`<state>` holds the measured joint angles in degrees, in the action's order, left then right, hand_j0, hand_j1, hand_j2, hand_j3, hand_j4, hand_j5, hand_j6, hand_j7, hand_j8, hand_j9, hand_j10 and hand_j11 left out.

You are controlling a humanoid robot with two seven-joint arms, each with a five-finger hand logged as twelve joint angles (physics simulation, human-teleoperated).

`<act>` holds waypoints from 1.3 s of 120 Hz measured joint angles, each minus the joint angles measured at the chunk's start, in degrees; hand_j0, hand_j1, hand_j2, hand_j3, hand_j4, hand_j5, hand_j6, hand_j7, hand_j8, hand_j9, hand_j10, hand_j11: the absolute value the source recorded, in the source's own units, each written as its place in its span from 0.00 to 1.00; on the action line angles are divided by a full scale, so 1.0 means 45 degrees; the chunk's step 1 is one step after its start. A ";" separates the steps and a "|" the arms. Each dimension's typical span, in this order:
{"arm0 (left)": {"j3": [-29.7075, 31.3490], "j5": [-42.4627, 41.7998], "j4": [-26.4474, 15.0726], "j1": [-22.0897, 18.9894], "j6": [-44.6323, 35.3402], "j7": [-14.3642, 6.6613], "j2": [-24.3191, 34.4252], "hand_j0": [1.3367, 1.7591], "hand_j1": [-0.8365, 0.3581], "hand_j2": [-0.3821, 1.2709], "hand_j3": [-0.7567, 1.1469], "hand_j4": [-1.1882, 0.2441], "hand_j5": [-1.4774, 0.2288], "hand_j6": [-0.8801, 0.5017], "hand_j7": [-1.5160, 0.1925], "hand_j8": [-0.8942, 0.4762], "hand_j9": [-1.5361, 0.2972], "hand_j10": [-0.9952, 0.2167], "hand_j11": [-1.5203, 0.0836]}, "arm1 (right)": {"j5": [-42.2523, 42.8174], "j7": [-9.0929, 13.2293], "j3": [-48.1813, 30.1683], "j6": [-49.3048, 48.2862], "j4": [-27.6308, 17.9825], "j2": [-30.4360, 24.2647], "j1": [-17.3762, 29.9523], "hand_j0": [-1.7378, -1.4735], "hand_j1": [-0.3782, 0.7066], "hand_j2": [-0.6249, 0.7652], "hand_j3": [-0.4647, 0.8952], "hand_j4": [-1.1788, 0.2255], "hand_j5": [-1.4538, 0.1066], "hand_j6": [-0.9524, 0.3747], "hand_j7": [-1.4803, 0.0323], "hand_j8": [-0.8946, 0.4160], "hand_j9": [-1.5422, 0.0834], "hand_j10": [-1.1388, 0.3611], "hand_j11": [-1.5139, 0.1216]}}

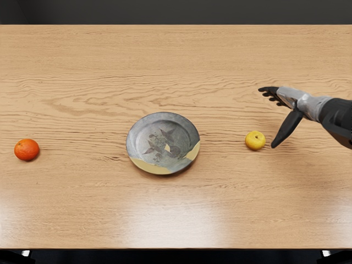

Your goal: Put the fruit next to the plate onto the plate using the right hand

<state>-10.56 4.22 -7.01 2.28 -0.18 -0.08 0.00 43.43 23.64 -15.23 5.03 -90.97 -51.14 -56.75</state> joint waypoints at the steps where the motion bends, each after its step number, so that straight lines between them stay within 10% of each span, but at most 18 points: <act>1: 0.0000 0.0000 0.0000 0.0000 0.0000 0.0000 0.0000 0.76 0.97 0.23 0.40 0.82 0.85 0.62 0.87 0.64 0.82 0.80 0.93 | 0.0047 0.0003 0.0031 0.0049 -0.0021 0.0018 0.0018 0.30 0.11 0.44 0.34 0.78 0.87 0.66 0.92 0.62 0.89 0.71 0.87; 51: 0.0000 0.0000 -0.0003 0.0000 0.0000 0.0000 0.0000 0.76 0.97 0.23 0.40 0.82 0.85 0.62 0.87 0.64 0.82 0.80 0.93 | 0.3198 0.1763 0.0985 0.1718 -0.0806 0.1090 0.0277 0.30 0.35 0.41 0.34 0.63 0.69 0.49 0.73 0.46 0.71 0.56 0.69; 156: 0.0000 0.0000 -0.0003 0.0000 0.0000 0.0000 0.0000 0.76 0.97 0.23 0.40 0.82 0.85 0.62 0.87 0.64 0.82 0.80 0.93 | 0.4668 0.2168 0.2725 0.4435 -0.0236 0.2552 0.0509 0.30 0.41 0.40 0.34 0.59 0.64 0.45 0.68 0.41 0.67 0.52 0.65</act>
<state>-10.56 4.22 -7.03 2.28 -0.18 -0.09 0.00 64.44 33.40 -2.96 24.98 -92.04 -39.66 -54.46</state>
